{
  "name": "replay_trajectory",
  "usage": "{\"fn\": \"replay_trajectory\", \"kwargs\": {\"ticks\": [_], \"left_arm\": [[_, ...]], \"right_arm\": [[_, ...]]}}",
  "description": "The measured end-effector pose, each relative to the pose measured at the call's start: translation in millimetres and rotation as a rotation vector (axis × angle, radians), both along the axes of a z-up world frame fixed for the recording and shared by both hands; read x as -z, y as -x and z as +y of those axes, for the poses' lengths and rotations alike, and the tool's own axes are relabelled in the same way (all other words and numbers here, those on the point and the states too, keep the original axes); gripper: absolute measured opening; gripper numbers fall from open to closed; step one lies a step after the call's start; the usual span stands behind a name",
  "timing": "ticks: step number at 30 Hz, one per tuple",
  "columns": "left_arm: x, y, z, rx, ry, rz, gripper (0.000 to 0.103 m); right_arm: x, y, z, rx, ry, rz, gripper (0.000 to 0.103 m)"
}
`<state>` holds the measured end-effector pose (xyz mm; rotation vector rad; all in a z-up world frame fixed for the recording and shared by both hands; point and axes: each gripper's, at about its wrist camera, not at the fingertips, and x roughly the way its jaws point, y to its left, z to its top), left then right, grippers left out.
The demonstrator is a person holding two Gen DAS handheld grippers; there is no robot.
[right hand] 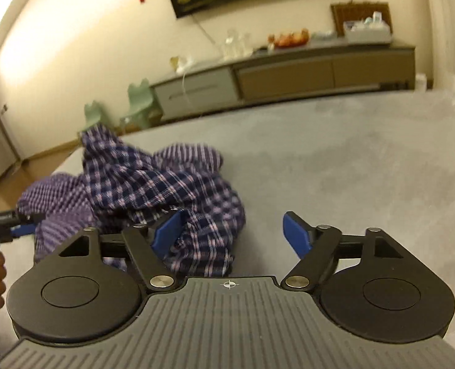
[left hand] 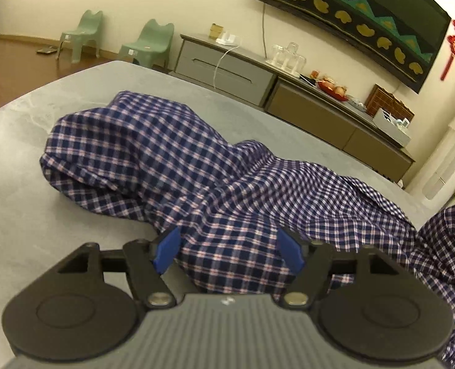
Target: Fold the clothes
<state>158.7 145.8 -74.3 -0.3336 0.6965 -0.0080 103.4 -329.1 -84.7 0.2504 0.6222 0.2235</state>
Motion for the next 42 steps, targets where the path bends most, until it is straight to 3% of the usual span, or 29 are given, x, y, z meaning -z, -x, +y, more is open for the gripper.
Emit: {"fn": "replay_trajectory", "kwargs": {"ticks": [4,5,6,7,8,10,15,17,19,20,21,24,25,27,30,33,37,39,42], "left_arm": [[6.6,-2.1,-2.6,0.005,-0.016,0.012,0.074],[8.4,-2.7,-3.0,0.004,-0.02,0.017,0.074],[10.3,-3.6,-3.2,0.002,-0.025,0.024,0.074],[10.9,-3.9,-3.9,-0.002,-0.03,0.027,0.074],[10.9,-4.0,-4.8,-0.006,-0.034,0.029,0.074],[9.1,-2.2,-3.5,-0.012,-0.037,0.021,0.074],[8.1,-2.4,-2.3,0.004,-0.023,0.019,0.074],[9.6,-2.4,-5.8,0.015,-0.03,0.026,0.074],[8.9,0.4,-9.5,0.028,-0.04,0.023,0.074],[8.1,2.0,-10.8,0.035,-0.042,0.019,0.074],[7.1,4.2,-11.3,0.041,-0.043,0.015,0.074],[4.1,10.2,-13.1,0.063,-0.041,-0.001,0.074],[3.3,11.2,-14.6,0.072,-0.043,-0.006,0.074],[1.3,9.7,-21.0,0.098,-0.048,-0.014,0.074],[-3.5,4.6,-36.2,0.147,-0.071,-0.021,0.074],[-12.4,-4.5,-55.3,0.193,-0.101,-0.039,0.075],[-21.0,-31.7,-79.7,0.221,-0.131,-0.031,0.077],[-20.9,-50.0,-89.6,0.217,-0.151,-0.01,0.077],[-13.7,-76.3,-102.1,0.2,-0.195,0.043,0.076]], "right_arm": [[21.1,-3.6,6.4,-0.101,-0.092,0.08,0.075],[24.5,-5.5,11.7,-0.125,-0.092,0.11,0.05],[27.9,-8.1,17.7,-0.148,-0.087,0.142,0.011],[22.3,-8.5,20.6,-0.135,-0.057,0.144,0.004],[13.9,-8.3,22.5,-0.112,-0.02,0.136,0.004],[-37.5,2.7,20.1,-0.054,0.077,-0.018,0.003],[-161.9,74.0,83.8,-0.011,0.665,-0.488,0.003],[-156.5,75.5,95.4,0.01,0.808,-0.463,0.003],[-114.3,61.0,85.4,0.016,0.868,-0.284,0.008],[-86.9,52.9,74.9,0.012,0.877,-0.167,0.021],[-65.7,52.0,62.7,0.019,0.834,-0.082,0.035],[-7.8,56.1,24.3,0.048,0.655,0.14,0.042],[-1.2,62.8,13.7,0.066,0.602,0.15,0.046],[0.4,76.6,-4.5,0.112,0.519,0.121,0.062],[-9.1,83.9,-41.0,0.215,0.457,0.057,0.078],[-3.5,80.4,-82.2,0.288,0.426,0.061,0.087],[17.8,66.5,-121.2,0.314,0.364,0.108,0.089],[9.0,64.2,-135.1,0.33,0.22,0.079,0.087],[-3.0,66.1,-161.0,0.266,-0.163,-0.041,0.086]]}}
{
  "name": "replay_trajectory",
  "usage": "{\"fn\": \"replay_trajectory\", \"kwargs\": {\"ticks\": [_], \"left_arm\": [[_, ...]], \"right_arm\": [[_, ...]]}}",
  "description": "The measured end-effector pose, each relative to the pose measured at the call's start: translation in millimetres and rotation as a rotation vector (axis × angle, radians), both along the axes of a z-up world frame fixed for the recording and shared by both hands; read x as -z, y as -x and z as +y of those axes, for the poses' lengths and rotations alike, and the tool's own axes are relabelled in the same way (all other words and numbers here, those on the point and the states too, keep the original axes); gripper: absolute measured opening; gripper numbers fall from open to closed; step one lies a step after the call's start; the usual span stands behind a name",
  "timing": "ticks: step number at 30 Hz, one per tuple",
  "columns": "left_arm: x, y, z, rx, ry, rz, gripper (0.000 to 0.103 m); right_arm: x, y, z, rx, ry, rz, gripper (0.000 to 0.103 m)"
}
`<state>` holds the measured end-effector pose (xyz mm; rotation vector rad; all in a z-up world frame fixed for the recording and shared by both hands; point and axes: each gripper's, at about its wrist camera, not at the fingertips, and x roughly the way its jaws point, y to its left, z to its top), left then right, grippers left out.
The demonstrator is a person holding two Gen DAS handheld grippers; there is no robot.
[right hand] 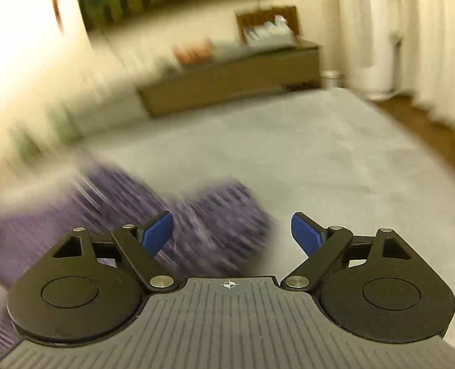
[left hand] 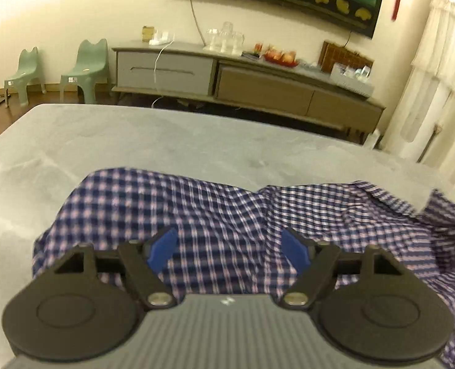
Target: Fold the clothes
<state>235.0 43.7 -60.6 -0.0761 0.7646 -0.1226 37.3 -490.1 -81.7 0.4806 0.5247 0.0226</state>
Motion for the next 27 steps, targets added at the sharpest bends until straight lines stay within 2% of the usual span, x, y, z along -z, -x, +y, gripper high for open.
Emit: {"fn": "replay_trajectory", "kwargs": {"ticks": [1,3,4,5,7,11,14,15,16,17,18,19,20,22,23,25,26,27], "left_arm": [[5.6,-8.2,-2.5,-0.013,-0.022,0.028,0.074],[17.1,-15.4,-6.9,-0.022,-0.074,0.067,0.062],[22.5,-17.4,-8.0,-0.021,-0.105,0.082,0.053],[27.9,-19.5,-9.1,-0.02,-0.137,0.096,0.04],[32.2,-18.5,-5.8,-0.039,-0.189,0.096,0.024],[38.1,-16.1,5.2,-0.098,-0.288,0.09,0.018],[41.0,-17.0,32.8,-0.256,-0.365,0.103,0.015],[42.6,-16.1,43.0,-0.315,-0.395,0.109,0.014],[42.6,-14.0,48.7,-0.331,-0.402,0.112,0.014],[42.1,-11.6,53.0,-0.334,-0.402,0.114,0.014],[41.5,-9.2,57.2,-0.337,-0.402,0.115,0.014],[40.9,-6.7,61.5,-0.339,-0.402,0.117,0.014],[40.3,-4.3,65.8,-0.342,-0.402,0.118,0.014],[33.6,0.5,70.6,-0.346,-0.385,0.106,0.015],[28.9,1.0,73.2,-0.347,-0.367,0.096,0.016],[17.8,2.0,79.6,-0.335,-0.296,0.066,0.018],[12.8,3.2,79.4,-0.324,-0.262,0.055,0.019],[7.5,7.8,77.6,-0.308,-0.236,0.05,0.021]], "right_arm": [[3.9,-4.2,-5.9,-0.054,-0.115,-0.006,0.084],[15.1,-10.3,-7.6,-0.114,-0.204,0.04,0.075],[19.3,-12.5,-6.8,-0.09,-0.18,0.077,0.074],[23.1,-14.5,-5.8,-0.051,-0.138,0.118,0.072],[26.7,-17.3,-9.3,0.022,-0.061,0.151,0.071],[46.6,-40.2,-27.9,0.116,-0.067,0.222,0.071],[59.1,-65.7,-20.4,0.052,-0.025,0.266,0.069],[61.8,-74.2,-14.2,0.022,0.001,0.271,0.066],[64.4,-82.6,-8.0,-0.008,0.026,0.275,0.062],[65.3,-89.8,0.6,-0.044,0.047,0.278,0.045],[65.5,-94.7,11.4,-0.084,0.069,0.281,0.022],[66.1,-98.4,22.8,-0.111,0.11,0.28,0.012],[55.8,-95.2,30.2,-0.1,0.17,0.239,0.005],[28.6,-84.7,42.6,-0.057,0.297,0.132,0.002],[3.2,-71.1,44.5,0.0,0.377,0.037,0.002],[-42.7,-39.5,37.4,0.155,0.452,-0.107,0.002],[-52.7,-31.6,32.3,0.214,0.466,-0.12,0.003],[-53.0,-31.7,27.3,0.23,0.479,-0.096,0.014]]}}
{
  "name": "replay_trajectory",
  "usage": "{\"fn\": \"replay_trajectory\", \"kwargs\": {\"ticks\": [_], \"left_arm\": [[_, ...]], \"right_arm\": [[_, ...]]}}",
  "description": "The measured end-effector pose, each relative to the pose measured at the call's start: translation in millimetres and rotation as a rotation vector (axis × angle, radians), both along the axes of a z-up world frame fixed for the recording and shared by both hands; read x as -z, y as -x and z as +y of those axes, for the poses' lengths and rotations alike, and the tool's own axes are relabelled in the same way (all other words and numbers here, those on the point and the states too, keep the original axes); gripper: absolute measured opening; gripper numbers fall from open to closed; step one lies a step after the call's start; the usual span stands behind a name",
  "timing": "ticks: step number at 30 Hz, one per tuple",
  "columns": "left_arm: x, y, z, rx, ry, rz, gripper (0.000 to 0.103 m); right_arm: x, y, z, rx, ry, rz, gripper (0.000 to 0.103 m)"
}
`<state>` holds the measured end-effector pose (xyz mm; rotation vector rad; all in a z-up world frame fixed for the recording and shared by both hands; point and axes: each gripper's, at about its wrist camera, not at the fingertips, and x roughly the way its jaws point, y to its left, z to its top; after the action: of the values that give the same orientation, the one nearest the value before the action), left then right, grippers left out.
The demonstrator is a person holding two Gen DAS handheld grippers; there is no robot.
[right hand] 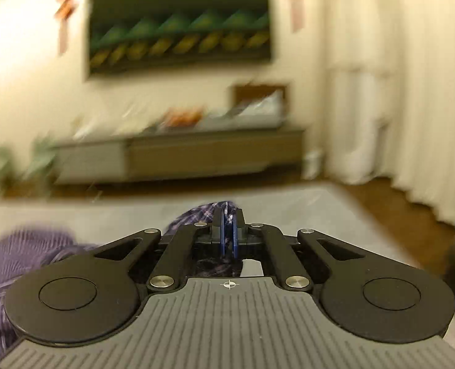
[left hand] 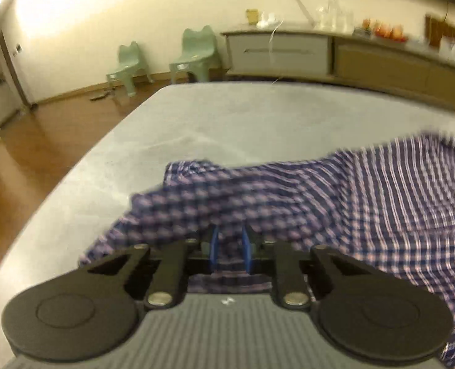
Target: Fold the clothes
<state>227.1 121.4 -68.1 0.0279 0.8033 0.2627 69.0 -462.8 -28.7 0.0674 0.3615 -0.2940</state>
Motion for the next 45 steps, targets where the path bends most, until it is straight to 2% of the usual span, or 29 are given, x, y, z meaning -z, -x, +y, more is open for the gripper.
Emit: {"fn": "replay_trajectory", "kwargs": {"ticks": [1,2,3,5,6,7,9,10,13,15,17,19,21,23,29,34,37,39,41,42,43,45], "left_arm": [[-5.4,5.7,-1.9,0.018,0.024,-0.006,0.025],[-12.0,13.7,-3.9,0.045,0.047,-0.017,0.03],[-19.2,26.7,-8.3,0.085,0.075,-0.034,0.033],[-32.9,58.5,-19.9,0.185,0.13,-0.077,0.058],[-37.0,72.8,-25.8,0.237,0.143,-0.095,0.063],[-36.3,84.2,-32.9,0.279,0.146,-0.102,0.066],[-29.7,104.7,-48.2,0.353,0.149,-0.098,0.067],[-24.7,113.3,-57.5,0.374,0.154,-0.085,0.067],[-9.7,125.2,-77.0,0.418,0.152,-0.048,0.067],[0.4,132.1,-89.9,0.432,0.138,-0.038,0.067],[8.3,138.5,-96.3,0.443,0.136,-0.027,0.067],[13.8,145.7,-101.0,0.449,0.141,-0.012,0.067],[18.6,153.2,-104.9,0.451,0.145,0.003,0.067],[23.3,157.4,-105.6,0.448,0.153,0.016,0.067],[35.2,157.6,-106.8,0.447,0.166,0.039,0.067],[39.0,164.9,-112.4,0.452,0.151,0.046,0.067],[43.5,167.2,-116.3,0.451,0.137,0.049,0.067],[46.3,168.7,-119.2,0.451,0.128,0.051,0.067],[48.6,170.3,-122.3,0.451,0.124,0.053,0.068],[49.5,171.2,-124.4,0.452,0.116,0.051,0.068],[49.8,172.0,-126.3,0.454,0.108,0.048,0.069],[50.1,173.4,-129.8,0.459,0.092,0.045,0.069]], "right_arm": [[6.4,0.5,-6.3,0.012,-0.011,0.043,0.025],[14.2,1.7,-12.9,0.023,-0.029,0.09,0.049],[22.0,3.0,-19.5,0.035,-0.047,0.138,0.053],[28.3,19.9,-22.0,0.005,-0.087,0.18,0.053],[29.7,30.8,-16.7,-0.046,-0.104,0.208,0.055],[29.0,41.6,-7.3,-0.103,-0.106,0.233,0.058],[36.8,56.3,25.2,-0.254,-0.047,0.321,0.076],[44.2,59.3,42.1,-0.339,-0.005,0.381,0.079],[72.2,54.6,59.6,-0.403,0.07,0.494,0.075],[91.1,50.7,69.4,-0.434,0.118,0.565,0.065],[98.7,48.3,60.0,-0.429,0.084,0.59,0.059],[103.1,53.0,56.2,-0.427,0.048,0.592,0.051],[103.1,53.8,53.7,-0.43,0.029,0.592,0.024],[97.7,57.0,49.9,-0.419,0.009,0.582,0.009],[68.2,78.5,17.7,-0.345,-0.05,0.509,0.0],[40.0,99.2,-40.2,-0.239,-0.183,0.422,0.0],[46.1,108.2,-74.2,-0.151,-0.208,0.456,0.0],[51.1,117.5,-88.4,-0.149,-0.299,0.445,0.001],[46.3,130.1,-88.6,-0.228,-0.413,0.363,0.004],[40.4,136.7,-84.4,-0.274,-0.451,0.317,0.011],[32.6,142.4,-76.5,-0.31,-0.442,0.272,0.017],[16.6,153.0,-59.0,-0.376,-0.399,0.184,0.046]]}}
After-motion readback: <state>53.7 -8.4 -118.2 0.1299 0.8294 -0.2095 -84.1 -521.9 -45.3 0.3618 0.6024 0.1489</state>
